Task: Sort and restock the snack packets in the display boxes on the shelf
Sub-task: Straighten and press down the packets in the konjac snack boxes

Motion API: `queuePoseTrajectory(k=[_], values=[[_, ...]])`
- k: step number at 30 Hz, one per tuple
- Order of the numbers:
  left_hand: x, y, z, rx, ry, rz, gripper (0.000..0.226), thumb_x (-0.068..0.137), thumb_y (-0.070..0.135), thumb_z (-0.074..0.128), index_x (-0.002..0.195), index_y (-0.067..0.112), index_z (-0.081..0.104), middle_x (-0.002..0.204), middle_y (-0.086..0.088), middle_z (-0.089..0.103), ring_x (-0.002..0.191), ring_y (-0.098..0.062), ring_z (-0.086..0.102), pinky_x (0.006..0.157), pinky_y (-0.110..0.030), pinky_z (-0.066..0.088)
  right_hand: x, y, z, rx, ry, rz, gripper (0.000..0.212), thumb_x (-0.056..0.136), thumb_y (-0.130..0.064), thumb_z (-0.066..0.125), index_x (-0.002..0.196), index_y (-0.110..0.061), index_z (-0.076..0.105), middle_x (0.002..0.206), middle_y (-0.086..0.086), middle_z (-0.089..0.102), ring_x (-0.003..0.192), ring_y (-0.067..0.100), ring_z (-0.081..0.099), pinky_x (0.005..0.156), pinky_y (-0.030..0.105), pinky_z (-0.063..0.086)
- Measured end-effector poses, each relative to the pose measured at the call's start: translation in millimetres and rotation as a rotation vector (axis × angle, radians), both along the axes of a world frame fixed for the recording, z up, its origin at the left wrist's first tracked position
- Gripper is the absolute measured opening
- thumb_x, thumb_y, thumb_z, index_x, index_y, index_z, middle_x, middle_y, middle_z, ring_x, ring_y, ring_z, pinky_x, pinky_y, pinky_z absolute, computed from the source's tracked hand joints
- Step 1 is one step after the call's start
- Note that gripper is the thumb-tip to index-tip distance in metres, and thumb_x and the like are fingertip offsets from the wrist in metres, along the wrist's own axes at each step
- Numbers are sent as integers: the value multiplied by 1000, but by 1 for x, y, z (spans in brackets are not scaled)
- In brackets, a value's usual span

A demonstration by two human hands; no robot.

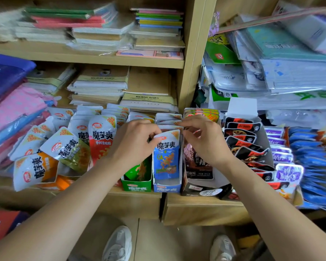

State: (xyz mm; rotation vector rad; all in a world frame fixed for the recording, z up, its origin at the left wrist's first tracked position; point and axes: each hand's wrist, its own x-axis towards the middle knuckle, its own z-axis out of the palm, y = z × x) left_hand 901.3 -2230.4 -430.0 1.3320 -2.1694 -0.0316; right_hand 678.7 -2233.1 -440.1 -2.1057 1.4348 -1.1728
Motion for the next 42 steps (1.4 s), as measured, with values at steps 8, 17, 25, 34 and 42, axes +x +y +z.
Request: queuePoseTrajectory(k=[8,17,25,34,42], values=[[-16,-13,-8,-96,-129,78,19,77,34,86,85,26,70,81,10,64,78,-15,61,55,-23,35,4,2,-7,-54,171,25,53,84,-21,81,134,-15,64,131,1,55,87,7,55,84,27,54],[-22,-8,-14,-144,-104,175,54,69,34,89,110,23,57,103,2,55,94,-22,59,73,-38,53,11,-7,-11,-117,481,-114,73,89,-42,67,154,-25,40,160,-4,39,124,32,41,104,48,42],[-13,-11,-20,-125,-279,195,83,81,49,76,152,19,44,148,4,51,126,-24,47,97,-45,50,10,-11,-6,-13,650,-160,78,94,-58,51,161,-34,17,165,-15,21,130,33,30,95,48,32],[-9,-16,-11,-36,-290,116,92,81,58,72,157,25,33,158,6,39,125,-24,43,101,-43,44,18,1,-4,-62,670,-93,78,91,-64,32,158,-24,28,168,-8,17,149,31,23,111,57,30],[3,6,-6,-165,-64,-16,29,82,31,80,109,21,77,110,8,69,105,-16,56,88,-36,52,20,13,1,-242,590,-70,44,88,-35,62,132,-27,61,146,-5,53,137,30,42,98,54,36]])
